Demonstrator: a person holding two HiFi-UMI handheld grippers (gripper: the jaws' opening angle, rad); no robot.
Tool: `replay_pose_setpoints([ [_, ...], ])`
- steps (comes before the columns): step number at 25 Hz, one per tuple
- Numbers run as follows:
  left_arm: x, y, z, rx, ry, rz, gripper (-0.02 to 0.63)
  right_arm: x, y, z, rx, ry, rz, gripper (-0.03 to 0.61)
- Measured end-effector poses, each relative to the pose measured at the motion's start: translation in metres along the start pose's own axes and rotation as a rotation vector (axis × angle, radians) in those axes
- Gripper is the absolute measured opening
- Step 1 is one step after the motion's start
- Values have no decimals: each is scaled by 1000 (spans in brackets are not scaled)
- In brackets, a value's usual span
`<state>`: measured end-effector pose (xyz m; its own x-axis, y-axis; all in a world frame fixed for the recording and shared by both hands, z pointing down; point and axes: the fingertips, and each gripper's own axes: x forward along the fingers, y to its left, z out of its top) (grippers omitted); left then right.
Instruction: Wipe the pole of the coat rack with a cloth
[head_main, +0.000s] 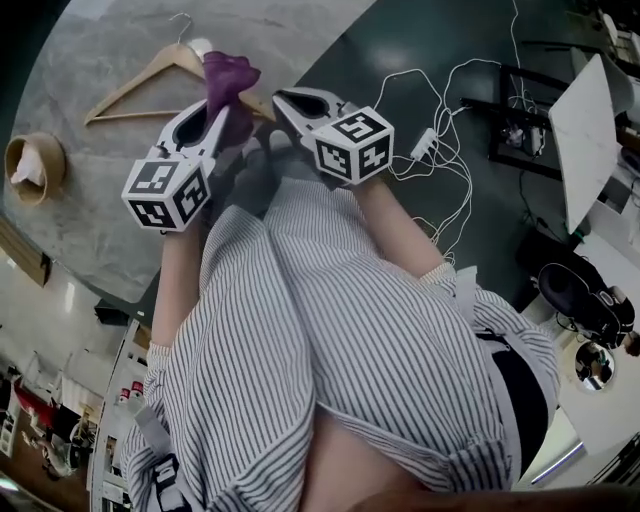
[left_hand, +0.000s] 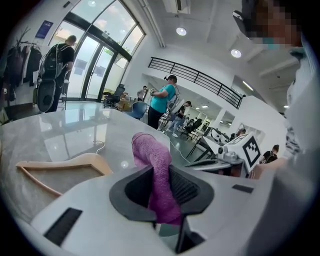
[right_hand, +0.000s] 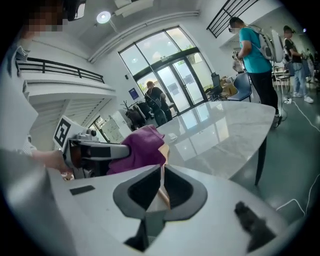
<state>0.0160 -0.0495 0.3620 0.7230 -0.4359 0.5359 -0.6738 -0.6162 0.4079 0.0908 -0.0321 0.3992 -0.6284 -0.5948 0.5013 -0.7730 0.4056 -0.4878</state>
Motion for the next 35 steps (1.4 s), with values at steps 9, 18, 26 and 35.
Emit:
replay_pose_setpoints([
  [9, 23, 2, -22, 24, 104, -65, 89, 18, -13, -48, -46, 112, -69, 29],
  [18, 43, 12, -42, 37, 186, -104, 89, 31, -21, -74, -90, 181, -111, 109],
  [26, 56, 12, -54, 75, 250, -150, 89, 43, -11, -80, -218, 220, -113, 117],
  [35, 78, 14, -70, 58, 289, -184, 89, 52, -20, -86, -303, 233, -146, 117],
])
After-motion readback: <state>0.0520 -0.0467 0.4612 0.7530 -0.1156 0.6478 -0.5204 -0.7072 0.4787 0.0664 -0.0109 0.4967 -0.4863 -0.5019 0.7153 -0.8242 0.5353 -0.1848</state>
